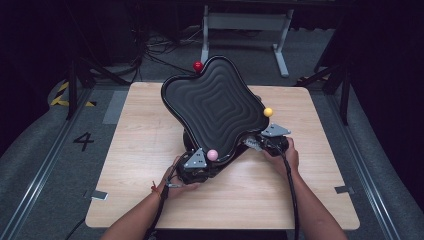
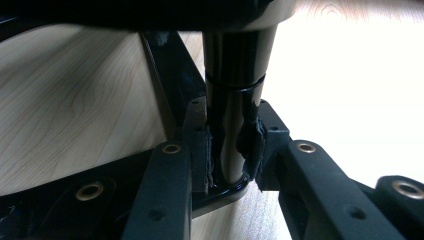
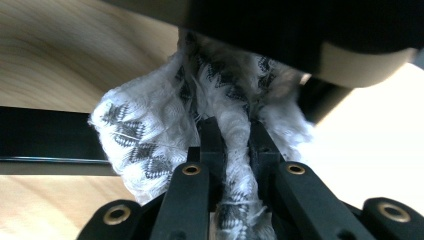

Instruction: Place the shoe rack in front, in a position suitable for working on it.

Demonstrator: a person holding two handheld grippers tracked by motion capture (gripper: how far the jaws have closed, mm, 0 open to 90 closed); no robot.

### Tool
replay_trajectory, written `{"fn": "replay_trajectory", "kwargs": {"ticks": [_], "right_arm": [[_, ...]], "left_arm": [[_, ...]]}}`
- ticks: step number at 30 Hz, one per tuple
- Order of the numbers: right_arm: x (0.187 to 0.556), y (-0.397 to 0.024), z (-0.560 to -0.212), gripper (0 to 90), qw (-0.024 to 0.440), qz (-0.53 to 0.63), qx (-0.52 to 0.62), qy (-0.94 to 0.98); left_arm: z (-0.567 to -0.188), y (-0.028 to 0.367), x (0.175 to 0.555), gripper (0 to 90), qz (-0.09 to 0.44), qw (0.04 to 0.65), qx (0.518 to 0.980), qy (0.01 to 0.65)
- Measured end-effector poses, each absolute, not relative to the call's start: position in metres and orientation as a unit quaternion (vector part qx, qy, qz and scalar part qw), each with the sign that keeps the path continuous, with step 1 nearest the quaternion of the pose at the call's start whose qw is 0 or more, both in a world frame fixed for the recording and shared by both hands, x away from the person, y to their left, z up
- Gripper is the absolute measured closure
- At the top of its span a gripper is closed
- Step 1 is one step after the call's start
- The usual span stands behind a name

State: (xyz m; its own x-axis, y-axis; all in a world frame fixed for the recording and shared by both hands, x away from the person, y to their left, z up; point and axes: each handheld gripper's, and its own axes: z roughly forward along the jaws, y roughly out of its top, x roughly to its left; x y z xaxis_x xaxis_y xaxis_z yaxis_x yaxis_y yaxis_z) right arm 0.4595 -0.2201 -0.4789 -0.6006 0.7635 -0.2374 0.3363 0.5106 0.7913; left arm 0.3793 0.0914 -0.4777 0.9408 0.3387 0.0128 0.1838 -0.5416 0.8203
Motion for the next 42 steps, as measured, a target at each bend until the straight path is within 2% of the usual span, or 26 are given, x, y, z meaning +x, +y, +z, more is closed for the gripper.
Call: {"fn": "replay_trajectory", "kwargs": {"ticks": [13, 26, 31, 42], "right_arm": [[0.423, -0.175, -0.480, 81.6, 0.252, 0.402, 0.267, 0.839], [0.399, -0.154, -0.478, 81.6, 0.203, 0.416, 0.234, 0.855], [0.399, -0.155, -0.479, 81.6, 0.200, 0.422, 0.234, 0.853], [0.425, -0.180, -0.481, 81.6, 0.241, 0.410, 0.291, 0.830]], "left_arm": [[-0.478, 0.088, 0.380, 73.5, 0.085, 0.455, 0.874, 0.149], [-0.478, 0.084, 0.382, 73.5, 0.086, 0.453, 0.874, 0.151], [-0.478, 0.084, 0.383, 73.6, 0.087, 0.453, 0.874, 0.150], [-0.478, 0.084, 0.382, 73.6, 0.087, 0.455, 0.874, 0.151]]}}
